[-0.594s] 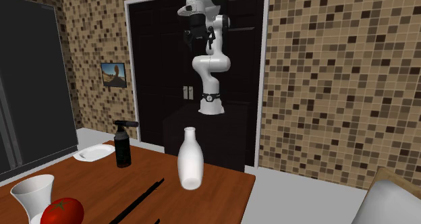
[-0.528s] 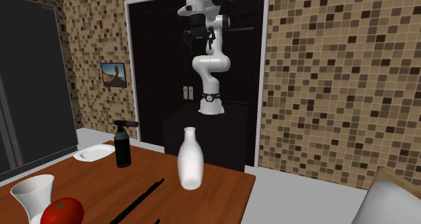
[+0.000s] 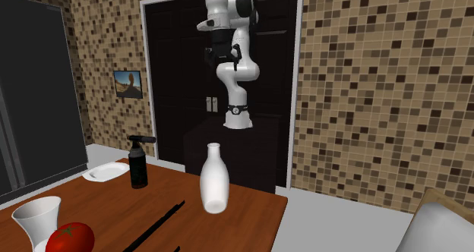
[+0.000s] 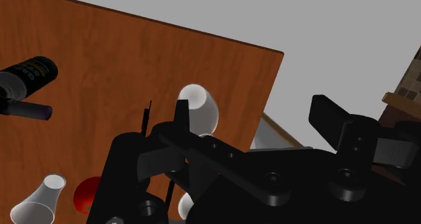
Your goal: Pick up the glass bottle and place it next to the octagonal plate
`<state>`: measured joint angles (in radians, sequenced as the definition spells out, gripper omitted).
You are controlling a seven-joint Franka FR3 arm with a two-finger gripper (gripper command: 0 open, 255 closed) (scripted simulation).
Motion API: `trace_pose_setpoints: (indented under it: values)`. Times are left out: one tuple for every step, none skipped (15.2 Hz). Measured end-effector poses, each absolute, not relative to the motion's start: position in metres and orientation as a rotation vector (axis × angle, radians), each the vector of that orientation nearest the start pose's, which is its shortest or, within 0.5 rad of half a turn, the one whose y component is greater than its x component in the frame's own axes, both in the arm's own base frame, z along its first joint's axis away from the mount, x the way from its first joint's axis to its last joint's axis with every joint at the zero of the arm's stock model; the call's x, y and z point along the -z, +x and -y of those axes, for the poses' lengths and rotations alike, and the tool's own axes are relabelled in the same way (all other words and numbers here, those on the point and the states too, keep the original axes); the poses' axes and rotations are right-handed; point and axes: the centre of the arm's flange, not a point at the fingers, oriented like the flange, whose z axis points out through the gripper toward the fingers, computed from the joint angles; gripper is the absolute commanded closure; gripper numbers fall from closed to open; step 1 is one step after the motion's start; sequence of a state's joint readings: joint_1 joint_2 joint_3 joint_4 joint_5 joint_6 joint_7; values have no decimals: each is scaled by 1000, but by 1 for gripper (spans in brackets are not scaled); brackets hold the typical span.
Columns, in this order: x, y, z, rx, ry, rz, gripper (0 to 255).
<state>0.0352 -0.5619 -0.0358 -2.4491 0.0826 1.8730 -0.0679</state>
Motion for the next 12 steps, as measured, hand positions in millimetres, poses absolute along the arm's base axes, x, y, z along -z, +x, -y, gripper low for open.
trace_pose_setpoints:
  values:
    - [-487,388,-5,-24,-3046,73,0]
    - [-476,400,-9,-31,-3050,72,0]
    - [-467,411,-10,-37,-3053,72,0]
    - [-458,420,-13,-44,-3057,71,0]
    - [-446,429,-13,-51,-3060,71,0]
    - [-436,439,-9,-57,-3064,71,0]
    - [-428,448,-8,-63,-3068,70,0]
    - [-420,456,-10,-69,-3071,69,0]
    - [-410,466,-12,-76,-3075,70,0]
    - [-397,472,-16,-83,-3078,69,0]
    - [-387,483,-18,-89,-3082,69,0]
    - [-380,492,-18,-96,-3086,69,0]
